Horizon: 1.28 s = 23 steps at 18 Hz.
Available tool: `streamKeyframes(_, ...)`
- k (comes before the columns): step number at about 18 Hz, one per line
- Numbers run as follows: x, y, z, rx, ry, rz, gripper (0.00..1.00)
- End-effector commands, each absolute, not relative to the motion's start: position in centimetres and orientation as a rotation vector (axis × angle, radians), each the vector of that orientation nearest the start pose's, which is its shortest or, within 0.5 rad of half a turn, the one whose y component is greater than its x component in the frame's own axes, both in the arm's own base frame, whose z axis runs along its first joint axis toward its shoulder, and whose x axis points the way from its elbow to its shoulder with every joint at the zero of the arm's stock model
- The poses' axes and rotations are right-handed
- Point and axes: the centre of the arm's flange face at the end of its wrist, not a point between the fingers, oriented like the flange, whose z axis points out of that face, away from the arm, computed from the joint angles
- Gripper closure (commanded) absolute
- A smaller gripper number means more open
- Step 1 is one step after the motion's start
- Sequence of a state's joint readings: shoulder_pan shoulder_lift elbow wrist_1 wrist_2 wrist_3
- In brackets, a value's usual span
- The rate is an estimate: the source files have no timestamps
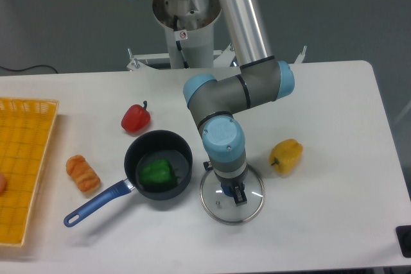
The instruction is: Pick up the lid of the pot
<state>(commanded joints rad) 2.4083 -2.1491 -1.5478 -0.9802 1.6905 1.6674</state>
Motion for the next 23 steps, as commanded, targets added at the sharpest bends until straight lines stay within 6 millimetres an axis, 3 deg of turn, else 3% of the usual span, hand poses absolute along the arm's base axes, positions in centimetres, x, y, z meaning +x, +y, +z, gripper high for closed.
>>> streamKeyframes(4, -41.6, 53.9, 22.8, -2.963, 1.305, 0.102, 0.43)
streamKeyframes(13, -41.4, 53.5, 28.0, -2.896, 1.265, 0.002, 0.43)
streamKeyframes(20, -38.9, 52.7, 34.0, -2.818, 1.242, -0.001, 0.43)
streamKeyframes(23, -37.7, 53.1, 34.2, -2.803, 1.264, -0.006, 0.43)
